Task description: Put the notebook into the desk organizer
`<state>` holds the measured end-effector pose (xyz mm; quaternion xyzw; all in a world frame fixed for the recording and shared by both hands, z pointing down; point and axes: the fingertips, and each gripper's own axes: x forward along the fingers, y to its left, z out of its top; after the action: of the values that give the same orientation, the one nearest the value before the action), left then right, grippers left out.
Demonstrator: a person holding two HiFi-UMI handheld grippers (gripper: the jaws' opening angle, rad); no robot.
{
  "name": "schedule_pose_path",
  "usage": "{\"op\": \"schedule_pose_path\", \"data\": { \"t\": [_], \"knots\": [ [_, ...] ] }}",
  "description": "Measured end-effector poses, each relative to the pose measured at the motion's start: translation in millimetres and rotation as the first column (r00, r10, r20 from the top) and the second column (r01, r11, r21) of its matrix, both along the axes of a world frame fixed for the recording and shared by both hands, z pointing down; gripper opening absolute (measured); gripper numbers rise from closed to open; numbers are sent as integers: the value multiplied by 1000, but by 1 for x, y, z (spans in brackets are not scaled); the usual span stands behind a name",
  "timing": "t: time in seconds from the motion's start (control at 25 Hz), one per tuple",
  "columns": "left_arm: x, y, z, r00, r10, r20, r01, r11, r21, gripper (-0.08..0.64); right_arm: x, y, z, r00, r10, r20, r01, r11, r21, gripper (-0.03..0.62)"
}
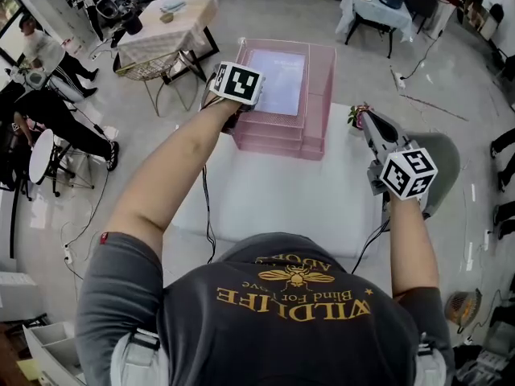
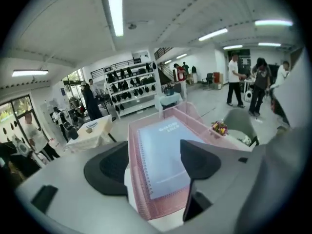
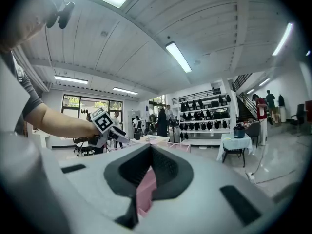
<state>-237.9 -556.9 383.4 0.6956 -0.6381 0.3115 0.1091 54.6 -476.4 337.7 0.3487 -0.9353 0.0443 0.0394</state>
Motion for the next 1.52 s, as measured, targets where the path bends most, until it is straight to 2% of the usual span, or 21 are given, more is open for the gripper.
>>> {"op": "schedule_pose_path", "data": {
  "t": [0.12, 0.24, 0.32, 0.52, 0.64, 0.72, 0.84, 0.92, 1.04, 1.24, 1.4, 1.52],
  "knots": [
    [5, 21, -21, 990, 63, -128, -51, 994, 98, 299, 0, 0, -4, 1000, 3, 5, -3, 1000, 5, 0],
    [6, 44, -43, 950, 132, -282, -74, 976, 207, 256, 0, -1, -7, 1000, 8, 11, -8, 1000, 11, 0],
    [3, 61, -56, 920, 175, -351, -73, 956, 285, 226, 0, -1, -12, 1000, 11, 14, -11, 1000, 20, 0],
    [-8, 111, -71, 859, 286, -425, -73, 889, 453, 157, 2, 4, -22, 999, 17, 27, -18, 999, 35, 0],
    [-9, 140, -64, 820, 336, -464, -57, 854, 517, 115, 6, 8, -27, 999, 26, 32, -28, 999, 43, 0],
    [-11, 157, -57, 807, 348, -477, -41, 839, 543, 86, 9, 12, -28, 999, 32, 34, -33, 998, 46, 0],
    [-16, 179, -57, 785, 368, -498, -7, 810, 587, 3, 13, 22, -28, 998, 41, 45, -43, 998, 44, 0],
    [-16, 190, -57, 776, 389, -496, -10, 794, 607, 2, 14, 27, -25, 998, 47, 53, -49, 998, 44, 0],
    [-15, 198, -47, 772, 391, -501, -23, 805, 592, 0, 14, 34, -14, 998, 48, 51, -50, 998, 43, 0],
    [-13, 205, -27, 792, 348, -501, -36, 846, 532, 0, 15, 44, 10, 998, 53, 37, -53, 999, 1, 0],
    [-10, 202, -23, 809, 347, -475, -56, 849, 525, 0, 17, 44, 25, 998, 56, 12, -56, 998, -21, 0],
    [-7, 201, -26, 810, 351, -470, -62, 847, 527, 0, 17, 44, 27, 998, 56, 10, -55, 998, -26, 0]
  ]
}}
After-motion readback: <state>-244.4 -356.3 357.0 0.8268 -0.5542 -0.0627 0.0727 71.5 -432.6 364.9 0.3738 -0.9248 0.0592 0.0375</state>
